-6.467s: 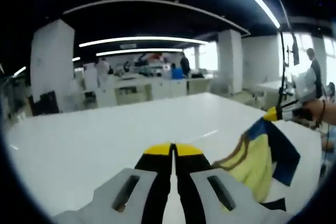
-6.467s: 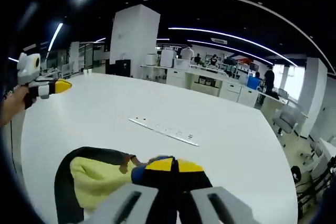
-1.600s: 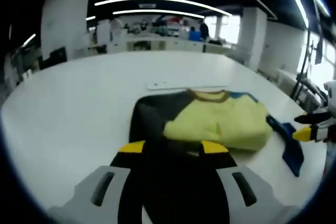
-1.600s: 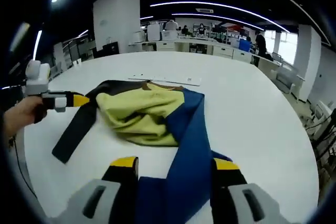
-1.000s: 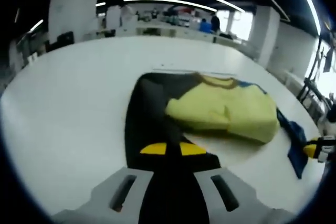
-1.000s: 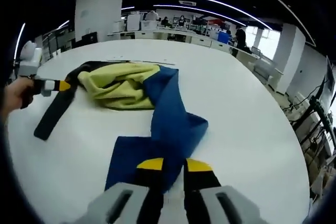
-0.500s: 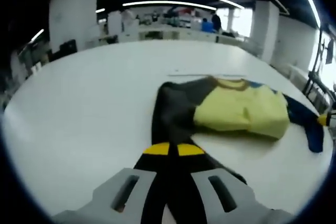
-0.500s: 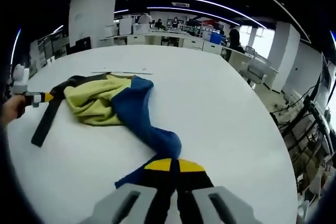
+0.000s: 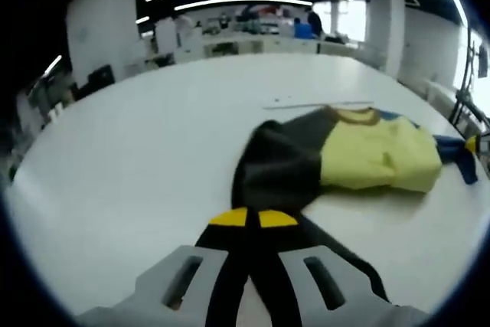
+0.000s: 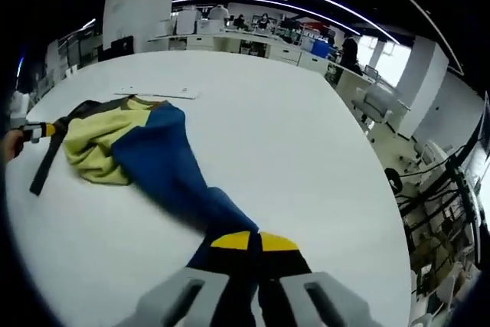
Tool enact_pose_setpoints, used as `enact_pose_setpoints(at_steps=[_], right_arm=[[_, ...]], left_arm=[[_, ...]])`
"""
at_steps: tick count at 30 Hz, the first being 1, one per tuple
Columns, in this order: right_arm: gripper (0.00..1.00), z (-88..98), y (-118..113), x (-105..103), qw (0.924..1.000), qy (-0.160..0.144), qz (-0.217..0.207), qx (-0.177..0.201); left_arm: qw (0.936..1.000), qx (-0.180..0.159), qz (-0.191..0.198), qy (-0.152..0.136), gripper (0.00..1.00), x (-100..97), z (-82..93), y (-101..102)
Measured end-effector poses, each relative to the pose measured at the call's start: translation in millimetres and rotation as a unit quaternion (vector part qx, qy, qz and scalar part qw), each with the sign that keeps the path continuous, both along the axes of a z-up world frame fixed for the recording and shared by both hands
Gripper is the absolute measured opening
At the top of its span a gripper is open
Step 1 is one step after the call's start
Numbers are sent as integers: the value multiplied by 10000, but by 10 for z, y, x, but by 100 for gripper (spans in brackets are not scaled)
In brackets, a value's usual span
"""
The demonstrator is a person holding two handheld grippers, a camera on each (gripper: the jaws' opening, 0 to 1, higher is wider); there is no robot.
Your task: Fold the garment on the visible template until the final outline fits inside the template.
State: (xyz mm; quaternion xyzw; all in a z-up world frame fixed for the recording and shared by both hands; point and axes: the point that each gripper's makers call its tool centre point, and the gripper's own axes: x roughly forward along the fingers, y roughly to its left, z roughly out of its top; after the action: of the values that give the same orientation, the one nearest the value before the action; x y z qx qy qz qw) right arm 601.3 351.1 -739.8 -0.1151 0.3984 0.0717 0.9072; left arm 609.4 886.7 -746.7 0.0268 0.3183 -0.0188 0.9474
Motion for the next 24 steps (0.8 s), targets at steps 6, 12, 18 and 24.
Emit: enact_pose_setpoints(at_steps=[6, 12, 18, 24], right_arm=[[0, -27, -171, 187, 9999, 79, -144, -21], [0, -14, -327, 391, 9995, 84, -312, 0], [0, -34, -453, 481, 9990, 205, -399, -74], [0, -30, -605, 584, 9986, 254, -429, -191]], left_arm=[[9999, 31, 14, 137, 0, -23, -40, 82], [9999, 11, 30, 161, 0, -7, -61, 168], [9998, 0, 41, 191, 0, -10, -81, 195], [9996, -10, 163, 213, 0, -3, -106, 259]])
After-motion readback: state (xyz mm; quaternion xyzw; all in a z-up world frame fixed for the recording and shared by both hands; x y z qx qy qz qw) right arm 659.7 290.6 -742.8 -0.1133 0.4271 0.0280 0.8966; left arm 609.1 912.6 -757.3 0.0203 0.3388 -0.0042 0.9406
